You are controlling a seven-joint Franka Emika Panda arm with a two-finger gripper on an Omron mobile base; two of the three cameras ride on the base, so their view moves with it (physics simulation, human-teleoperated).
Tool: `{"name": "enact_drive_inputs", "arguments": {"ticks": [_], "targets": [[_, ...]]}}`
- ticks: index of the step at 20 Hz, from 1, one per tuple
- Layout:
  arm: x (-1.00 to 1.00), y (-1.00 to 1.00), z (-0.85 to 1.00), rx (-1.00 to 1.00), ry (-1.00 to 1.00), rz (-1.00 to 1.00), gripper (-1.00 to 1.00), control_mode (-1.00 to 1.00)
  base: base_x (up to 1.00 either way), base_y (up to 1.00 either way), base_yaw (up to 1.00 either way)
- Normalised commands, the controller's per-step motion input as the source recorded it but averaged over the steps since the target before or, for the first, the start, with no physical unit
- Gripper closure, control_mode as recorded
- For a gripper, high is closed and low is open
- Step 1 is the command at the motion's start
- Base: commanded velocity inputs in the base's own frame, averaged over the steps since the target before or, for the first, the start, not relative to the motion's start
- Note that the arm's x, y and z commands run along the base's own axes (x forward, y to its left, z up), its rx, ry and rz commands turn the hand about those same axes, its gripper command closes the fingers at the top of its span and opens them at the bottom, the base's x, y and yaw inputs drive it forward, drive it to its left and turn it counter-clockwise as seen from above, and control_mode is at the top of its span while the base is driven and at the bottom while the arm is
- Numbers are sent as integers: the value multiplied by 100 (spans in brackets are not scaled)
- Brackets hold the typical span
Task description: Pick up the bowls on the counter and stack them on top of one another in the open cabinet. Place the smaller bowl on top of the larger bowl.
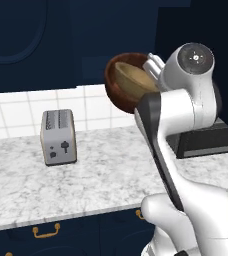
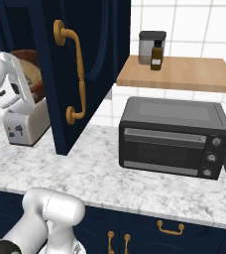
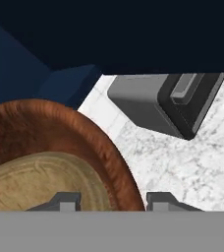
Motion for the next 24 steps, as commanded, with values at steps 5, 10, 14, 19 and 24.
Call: {"name": "enact_drive_inputs", "arguments": {"ticks": [5,10,14,19,24], "targets": [[23,0,91,8,-11,-3,100,-100,0,0,0],[50,0,42,0,3,-14,100,-100,0,0,0],[57,-6,3,-1,13,-14,100,-100,0,0,0],[68,0,-22,-6,3,-5,100,-100,0,0,0],[72,-4,-3,-6,3,-2,100,-100,0,0,0]]}}
